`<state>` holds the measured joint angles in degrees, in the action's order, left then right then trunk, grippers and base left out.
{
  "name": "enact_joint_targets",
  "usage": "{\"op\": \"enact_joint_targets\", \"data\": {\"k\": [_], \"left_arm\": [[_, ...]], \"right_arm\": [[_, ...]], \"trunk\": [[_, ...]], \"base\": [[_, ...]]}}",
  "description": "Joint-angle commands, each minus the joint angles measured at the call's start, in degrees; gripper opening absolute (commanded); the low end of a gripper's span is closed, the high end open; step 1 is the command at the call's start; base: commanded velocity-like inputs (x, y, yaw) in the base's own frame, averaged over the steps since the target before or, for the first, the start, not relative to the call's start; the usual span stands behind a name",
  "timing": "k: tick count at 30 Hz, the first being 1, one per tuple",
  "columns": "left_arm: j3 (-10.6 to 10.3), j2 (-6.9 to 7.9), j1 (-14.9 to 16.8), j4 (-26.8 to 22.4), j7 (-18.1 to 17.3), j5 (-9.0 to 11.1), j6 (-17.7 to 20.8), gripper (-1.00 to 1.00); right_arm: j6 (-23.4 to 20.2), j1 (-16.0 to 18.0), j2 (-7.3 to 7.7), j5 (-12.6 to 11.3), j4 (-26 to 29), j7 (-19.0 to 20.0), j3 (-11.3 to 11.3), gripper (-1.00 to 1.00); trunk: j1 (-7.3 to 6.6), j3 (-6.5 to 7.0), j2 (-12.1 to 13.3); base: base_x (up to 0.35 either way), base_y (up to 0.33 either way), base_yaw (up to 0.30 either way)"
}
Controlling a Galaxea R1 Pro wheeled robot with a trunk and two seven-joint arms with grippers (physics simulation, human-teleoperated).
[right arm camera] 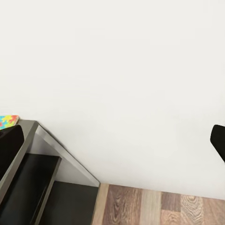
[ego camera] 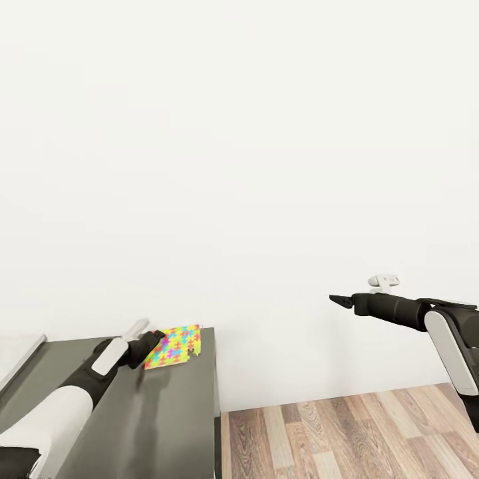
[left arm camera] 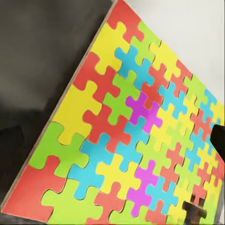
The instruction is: Put all the toys in the child's room - the three board games (two on the bed and one on the table), the two jigsaw puzzles on the table, and the tennis ball on the table - inside the toy box on the table in the child's room.
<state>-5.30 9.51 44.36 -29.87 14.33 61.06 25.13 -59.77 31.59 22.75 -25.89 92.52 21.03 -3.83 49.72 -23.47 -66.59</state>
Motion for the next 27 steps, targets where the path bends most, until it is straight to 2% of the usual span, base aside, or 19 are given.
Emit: {"op": "enact_joint_targets", "data": {"k": [1,3,6,12,27], "left_arm": [[-0.44,-0.18,0.14,-0.21,0.5,0.55,0.03,1.0],[-0.52,-0.8,0.36,-0.37,0.47,0.55,0.06,1.0],[-1.78,-1.88,0.65,-0.53,0.5,0.55,0.08,1.0],[-3.4,-2.51,1.28,-0.61,0.43,0.59,0.09,1.0],[-3.74,-3.72,1.98,-0.62,0.26,0.61,0.09,1.0]], "right_arm": [[-0.23,0.05,0.0,0.49,0.03,0.59,-0.06,1.0],[-0.23,0.05,0.01,0.49,0.03,0.59,-0.05,1.0],[-0.23,0.05,0.01,0.49,0.03,0.59,-0.04,1.0],[-0.23,0.05,-0.11,0.49,0.03,0.59,0.01,1.0],[-0.23,0.05,-0.34,0.49,0.03,0.59,0.05,1.0]], "trunk": [[0.0,-0.07,-0.04],[0.0,-0.07,-0.04],[0.0,-0.07,-0.04],[0.0,-0.07,-0.04],[0.0,-0.07,-0.04]], "base": [[0.0,0.0,0.0],[0.0,0.0,0.0],[0.0,0.0,0.0],[0.0,0.0,0.0],[0.0,0.0,0.0]]}}
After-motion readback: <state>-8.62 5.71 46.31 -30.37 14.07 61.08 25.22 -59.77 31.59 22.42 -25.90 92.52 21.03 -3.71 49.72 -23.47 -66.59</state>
